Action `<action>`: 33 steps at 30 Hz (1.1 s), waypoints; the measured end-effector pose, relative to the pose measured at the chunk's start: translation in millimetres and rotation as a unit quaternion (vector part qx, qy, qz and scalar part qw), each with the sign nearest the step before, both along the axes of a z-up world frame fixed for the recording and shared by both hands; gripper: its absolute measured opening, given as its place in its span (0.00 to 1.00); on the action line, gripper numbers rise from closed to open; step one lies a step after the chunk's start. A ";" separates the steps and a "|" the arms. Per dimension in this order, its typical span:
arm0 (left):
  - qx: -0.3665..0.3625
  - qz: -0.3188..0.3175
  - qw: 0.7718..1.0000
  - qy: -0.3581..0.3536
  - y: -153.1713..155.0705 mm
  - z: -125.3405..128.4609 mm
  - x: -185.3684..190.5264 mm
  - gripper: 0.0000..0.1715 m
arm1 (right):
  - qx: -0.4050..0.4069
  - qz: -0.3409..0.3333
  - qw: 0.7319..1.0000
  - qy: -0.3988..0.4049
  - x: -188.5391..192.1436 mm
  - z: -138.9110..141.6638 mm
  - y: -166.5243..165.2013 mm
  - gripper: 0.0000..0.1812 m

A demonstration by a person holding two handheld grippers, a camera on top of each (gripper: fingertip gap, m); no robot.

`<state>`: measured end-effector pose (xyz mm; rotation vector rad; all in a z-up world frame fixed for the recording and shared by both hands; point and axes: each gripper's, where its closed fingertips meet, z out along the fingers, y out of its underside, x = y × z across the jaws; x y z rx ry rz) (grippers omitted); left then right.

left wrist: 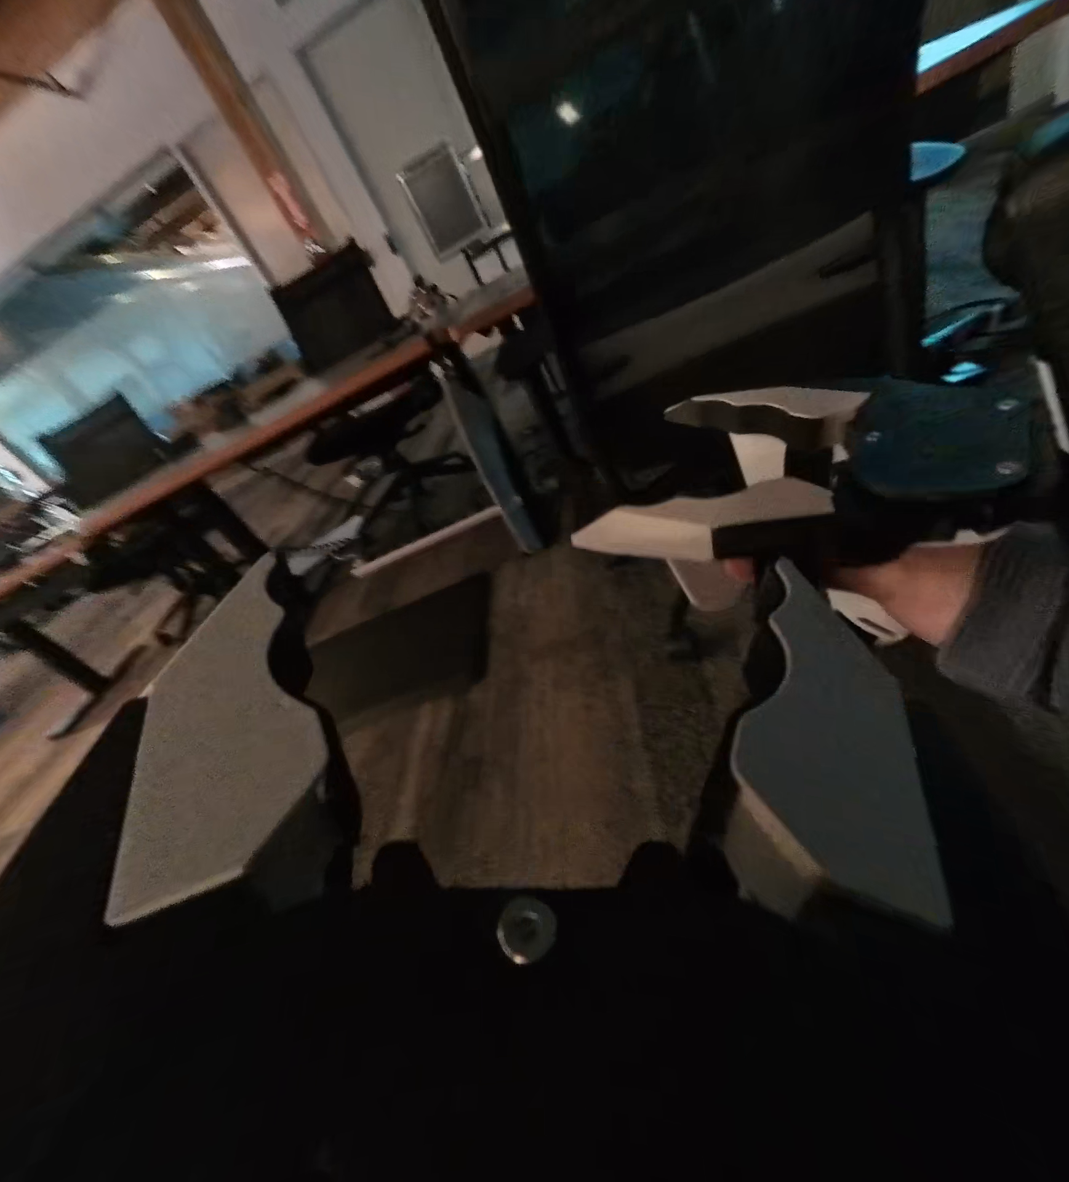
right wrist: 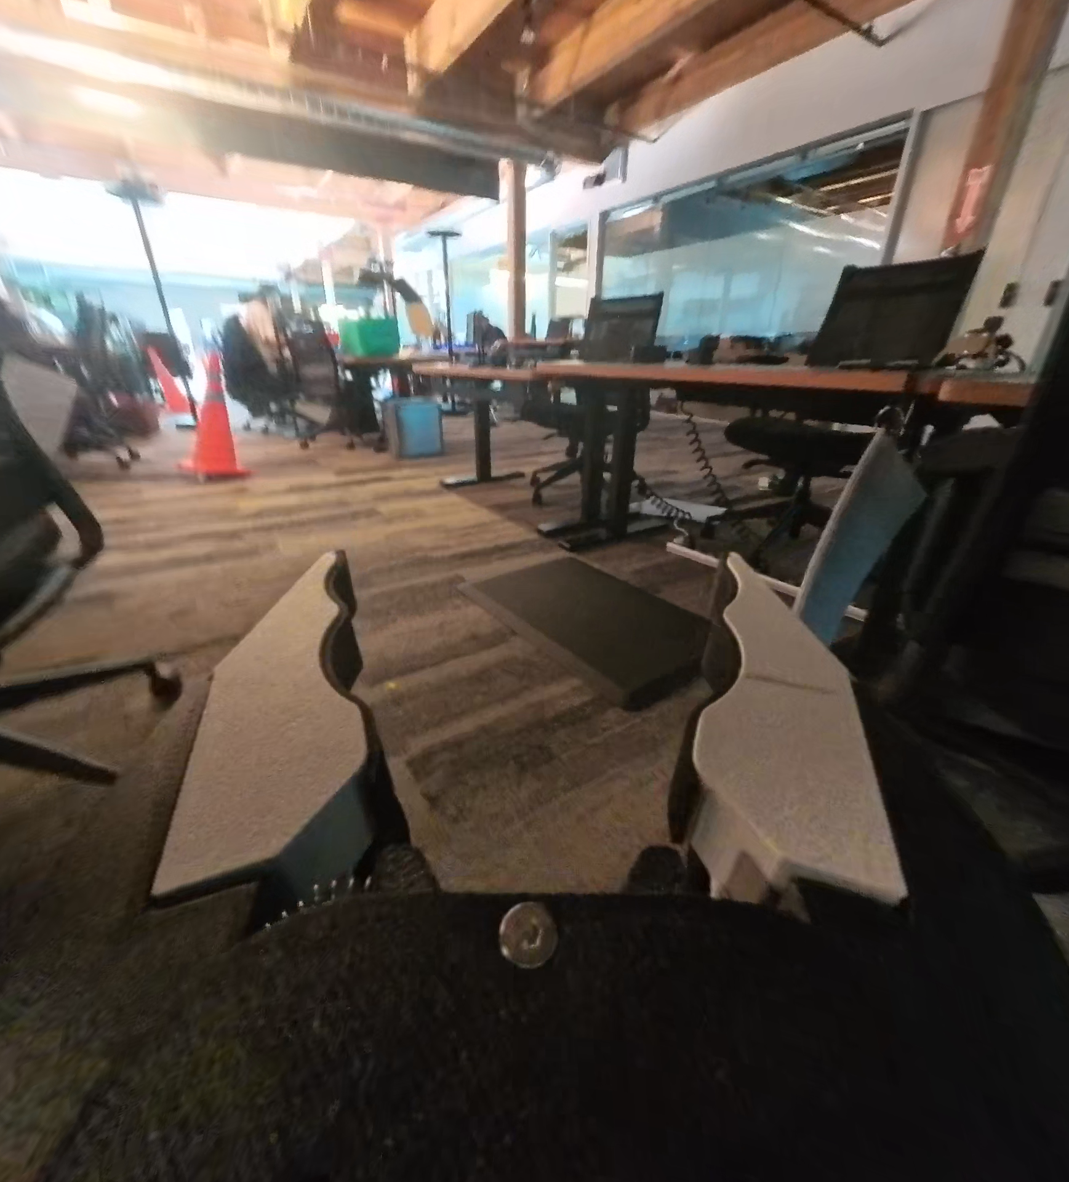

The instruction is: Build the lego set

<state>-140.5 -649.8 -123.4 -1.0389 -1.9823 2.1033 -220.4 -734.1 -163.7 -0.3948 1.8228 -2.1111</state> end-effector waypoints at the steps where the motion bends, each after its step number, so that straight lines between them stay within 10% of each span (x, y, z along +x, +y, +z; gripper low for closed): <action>1: 0.018 -0.010 1.000 0.003 -10.5 -9.1 -2.1 0.79 | 0.005 -0.003 1.000 0.022 -0.6 -11.2 -3.4 0.61; 9: 0.274 -0.041 0.961 -0.006 -14.8 -34.1 13.6 0.72 | 0.184 -0.021 0.983 0.013 -28.5 -113.0 -11.7 0.58; 21: 0.318 0.038 0.946 0.053 -155.6 83.9 -17.5 0.75 | 0.223 0.077 0.963 0.134 -115.3 -19.9 -143.9 0.57; 28: 0.299 0.169 0.919 0.195 -261.5 65.3 -5.7 0.66 | 0.259 0.072 0.950 0.159 -134.5 17.8 -146.4 0.54; 33: 0.315 0.274 0.887 0.196 -273.0 63.0 74.1 0.61 | 0.294 0.092 0.937 0.163 -112.4 12.0 -183.8 0.50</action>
